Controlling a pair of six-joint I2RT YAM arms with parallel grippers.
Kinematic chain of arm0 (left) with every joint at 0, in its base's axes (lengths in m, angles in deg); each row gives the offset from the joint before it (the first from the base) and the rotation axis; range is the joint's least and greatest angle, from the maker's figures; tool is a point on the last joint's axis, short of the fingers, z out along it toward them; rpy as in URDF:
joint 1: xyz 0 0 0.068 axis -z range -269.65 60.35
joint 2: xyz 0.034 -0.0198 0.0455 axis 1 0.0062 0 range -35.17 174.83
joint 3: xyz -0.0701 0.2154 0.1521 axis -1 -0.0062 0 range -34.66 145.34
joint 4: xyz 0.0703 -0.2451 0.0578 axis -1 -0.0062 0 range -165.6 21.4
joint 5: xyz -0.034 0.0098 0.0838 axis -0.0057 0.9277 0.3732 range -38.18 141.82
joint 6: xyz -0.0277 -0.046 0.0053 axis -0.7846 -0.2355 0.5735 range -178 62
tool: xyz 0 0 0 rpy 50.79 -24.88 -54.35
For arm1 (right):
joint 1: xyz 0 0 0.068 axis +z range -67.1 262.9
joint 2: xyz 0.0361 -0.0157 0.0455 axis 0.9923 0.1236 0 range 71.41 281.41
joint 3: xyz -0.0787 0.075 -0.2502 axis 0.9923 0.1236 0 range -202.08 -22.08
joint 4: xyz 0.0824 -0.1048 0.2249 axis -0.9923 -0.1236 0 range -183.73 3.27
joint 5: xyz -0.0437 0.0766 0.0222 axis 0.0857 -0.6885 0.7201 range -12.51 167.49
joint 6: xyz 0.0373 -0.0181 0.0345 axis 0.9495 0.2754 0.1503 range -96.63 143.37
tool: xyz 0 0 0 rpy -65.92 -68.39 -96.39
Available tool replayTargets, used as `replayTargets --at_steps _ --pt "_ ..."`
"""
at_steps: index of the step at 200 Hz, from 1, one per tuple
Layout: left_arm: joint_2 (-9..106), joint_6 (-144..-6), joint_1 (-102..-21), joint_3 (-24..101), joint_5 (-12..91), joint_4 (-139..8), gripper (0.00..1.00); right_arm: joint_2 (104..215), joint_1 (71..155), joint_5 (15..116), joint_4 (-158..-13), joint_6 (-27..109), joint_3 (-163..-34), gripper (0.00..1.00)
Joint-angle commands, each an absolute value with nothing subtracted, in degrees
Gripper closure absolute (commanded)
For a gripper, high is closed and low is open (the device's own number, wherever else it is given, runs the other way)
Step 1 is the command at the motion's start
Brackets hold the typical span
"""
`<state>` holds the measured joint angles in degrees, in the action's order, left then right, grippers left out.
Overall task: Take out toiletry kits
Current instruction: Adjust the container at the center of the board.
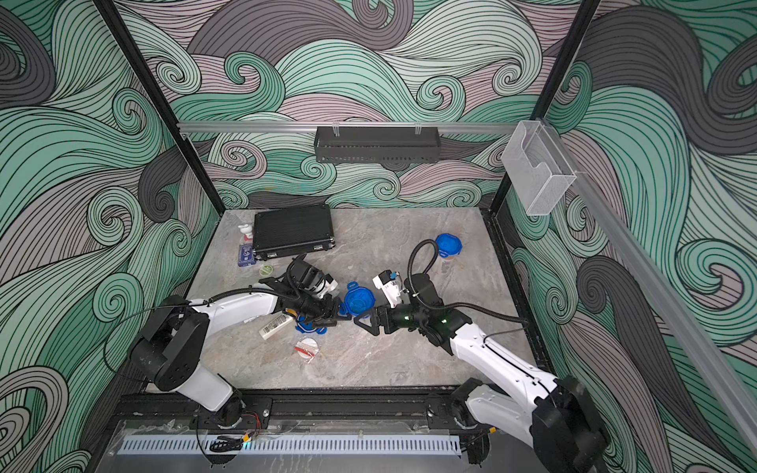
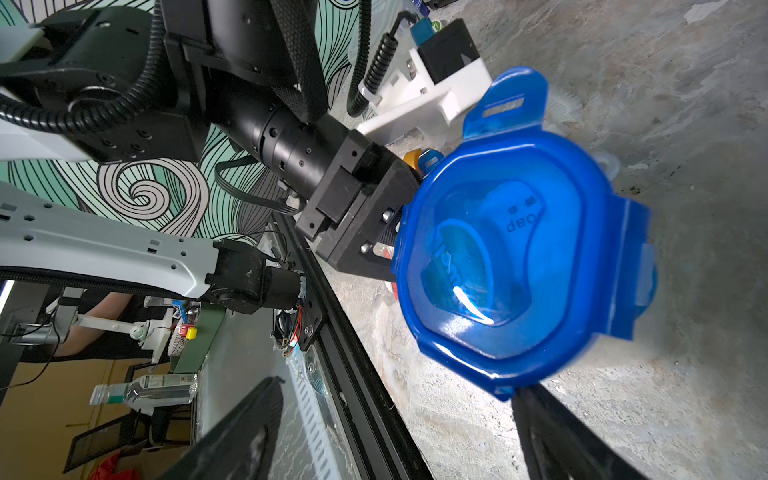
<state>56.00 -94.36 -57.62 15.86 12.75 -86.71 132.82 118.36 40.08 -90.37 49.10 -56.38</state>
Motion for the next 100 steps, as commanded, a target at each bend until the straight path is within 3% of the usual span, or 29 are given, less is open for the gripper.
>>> replayTargets --at_steps 1,65,100 --pt "54.8 -92.72 -58.16 18.65 13.7 -88.29 0.3 131.79 118.74 39.31 -89.63 48.94 -55.57 0.13" --pt "53.46 -91.54 -58.62 20.19 15.02 -91.72 0.28 130.66 118.68 39.26 -88.48 48.91 -54.48 0.12" --pt "49.63 -89.19 -59.13 19.94 19.53 -101.56 0.28 129.24 118.75 41.71 -91.77 47.49 -54.29 0.11"
